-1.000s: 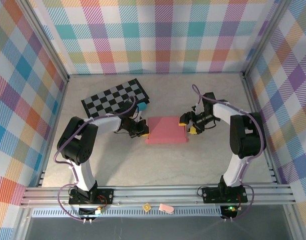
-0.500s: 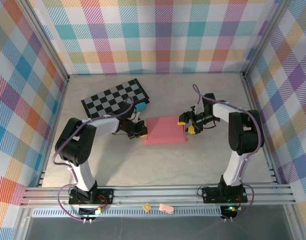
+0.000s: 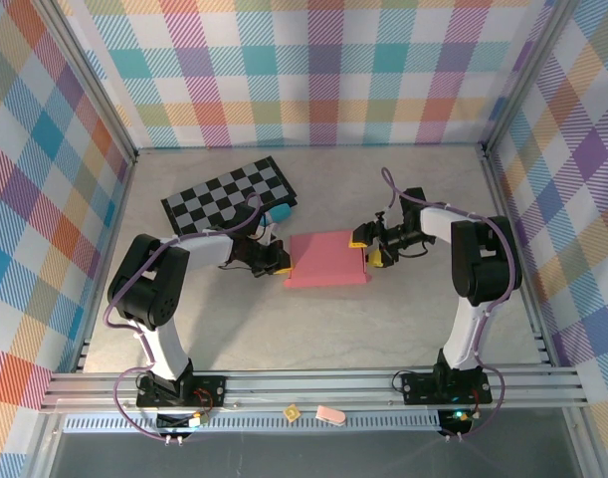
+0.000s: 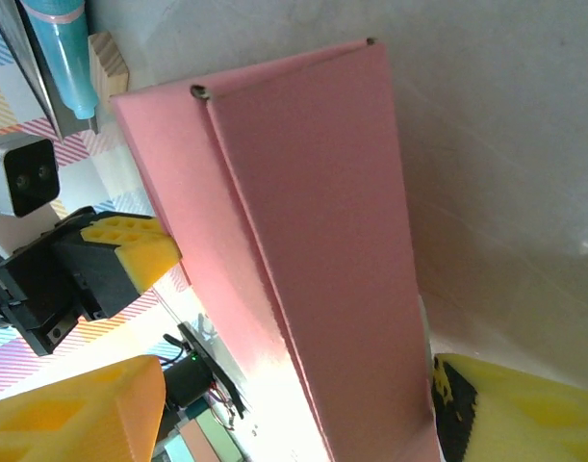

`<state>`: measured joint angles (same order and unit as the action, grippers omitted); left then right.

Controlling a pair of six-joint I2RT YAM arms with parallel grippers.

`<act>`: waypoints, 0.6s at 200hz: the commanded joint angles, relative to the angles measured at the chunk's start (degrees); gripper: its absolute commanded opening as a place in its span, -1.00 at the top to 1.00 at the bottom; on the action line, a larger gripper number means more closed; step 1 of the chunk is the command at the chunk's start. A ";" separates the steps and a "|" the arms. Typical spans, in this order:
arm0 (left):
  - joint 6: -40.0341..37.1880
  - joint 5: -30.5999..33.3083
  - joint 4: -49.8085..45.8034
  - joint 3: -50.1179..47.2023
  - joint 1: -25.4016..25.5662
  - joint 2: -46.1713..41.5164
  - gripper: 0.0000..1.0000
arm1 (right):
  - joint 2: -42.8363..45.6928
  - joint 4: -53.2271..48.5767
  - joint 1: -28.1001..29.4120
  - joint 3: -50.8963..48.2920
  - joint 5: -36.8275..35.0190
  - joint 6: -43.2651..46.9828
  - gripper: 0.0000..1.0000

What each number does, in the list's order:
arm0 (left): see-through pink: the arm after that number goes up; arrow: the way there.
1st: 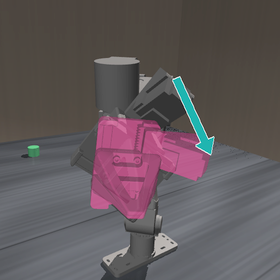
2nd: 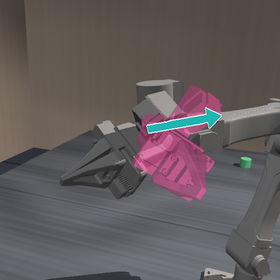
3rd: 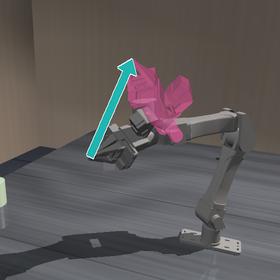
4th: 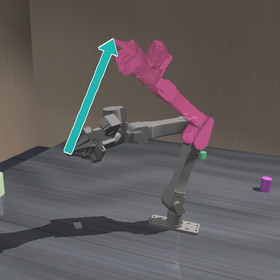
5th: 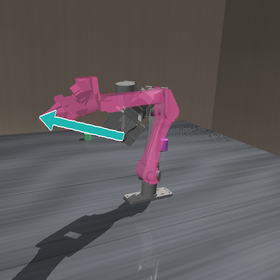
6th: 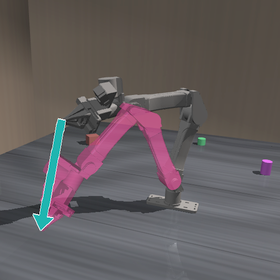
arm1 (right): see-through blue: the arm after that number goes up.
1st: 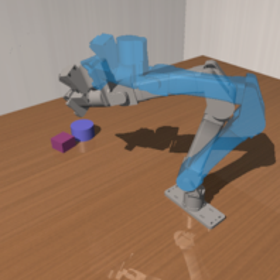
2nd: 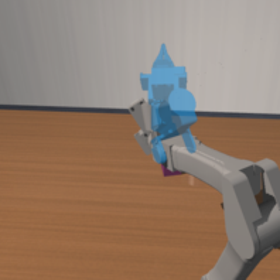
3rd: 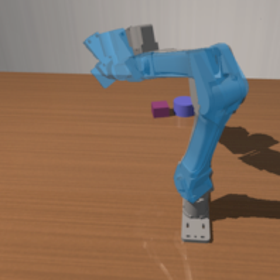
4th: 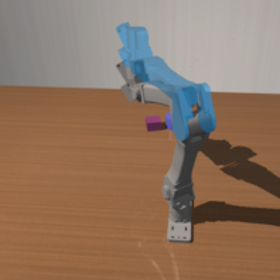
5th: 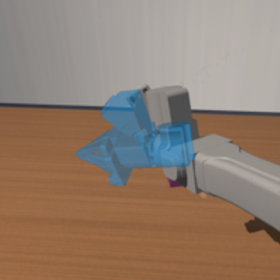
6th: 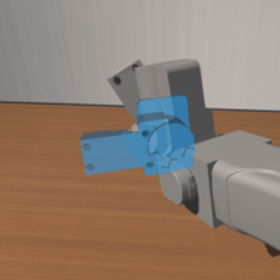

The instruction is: Fold the paper box

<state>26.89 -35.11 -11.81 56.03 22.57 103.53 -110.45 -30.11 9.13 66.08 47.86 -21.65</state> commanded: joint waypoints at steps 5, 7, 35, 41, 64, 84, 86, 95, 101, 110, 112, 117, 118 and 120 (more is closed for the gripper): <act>-1.03 8.22 -8.46 -3.51 -1.21 4.01 1.00 | -1.61 3.90 2.89 -1.44 4.56 -0.62 -0.44; -0.98 8.15 -8.37 -3.52 -1.21 4.11 1.00 | -1.61 4.26 3.09 -1.54 4.67 -0.84 -0.44; -0.79 8.12 -7.66 -4.01 -1.30 4.19 1.00 | -1.93 8.28 4.47 -3.31 5.40 -3.96 -0.40; -0.67 8.05 -7.61 -4.17 -1.30 4.17 1.00 | -1.96 8.99 4.50 -3.59 5.62 -4.73 -0.38; -0.18 8.12 -7.26 -4.09 -1.30 3.00 1.00 | -1.70 11.53 4.52 -4.18 5.84 -8.42 -0.27; 1.08 8.22 -7.35 -2.61 -1.30 -0.66 0.69 | -1.52 12.67 4.51 -4.32 5.67 -12.58 -0.11; 1.35 8.22 -7.35 -2.42 -1.30 -1.17 0.67 | -1.56 12.39 4.50 -4.19 5.52 -12.90 -0.08; 2.20 7.85 -6.87 -1.37 -1.30 -3.59 0.59 | -2.00 10.64 4.50 -3.43 4.69 -14.03 0.05; 3.01 7.47 -6.02 -0.83 -1.30 -5.39 0.54 | -2.57 9.06 4.56 -2.74 3.95 -14.82 0.10; 4.52 7.16 -4.61 0.11 -1.30 -7.91 0.45 | -3.29 6.26 4.51 -1.75 2.89 -16.33 0.13; 4.73 7.16 -4.62 0.33 -1.25 -8.43 0.42 | -3.35 5.87 4.52 -1.62 2.75 -16.76 0.12; 5.16 7.03 -1.94 1.14 -1.30 -9.60 0.37 | -3.44 4.98 4.50 -1.35 2.48 -17.95 0.12; 5.17 6.97 -1.70 1.30 -1.25 -9.80 0.37 | -3.45 4.80 4.50 -1.33 2.45 -18.28 0.13; 5.23 6.87 -1.30 1.63 -1.29 -10.27 0.35 | -3.45 4.44 4.45 -1.25 2.38 -18.85 0.13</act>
<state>29.41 -31.11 -13.91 55.53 21.96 99.68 -112.07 -20.60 13.52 63.00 52.27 -33.76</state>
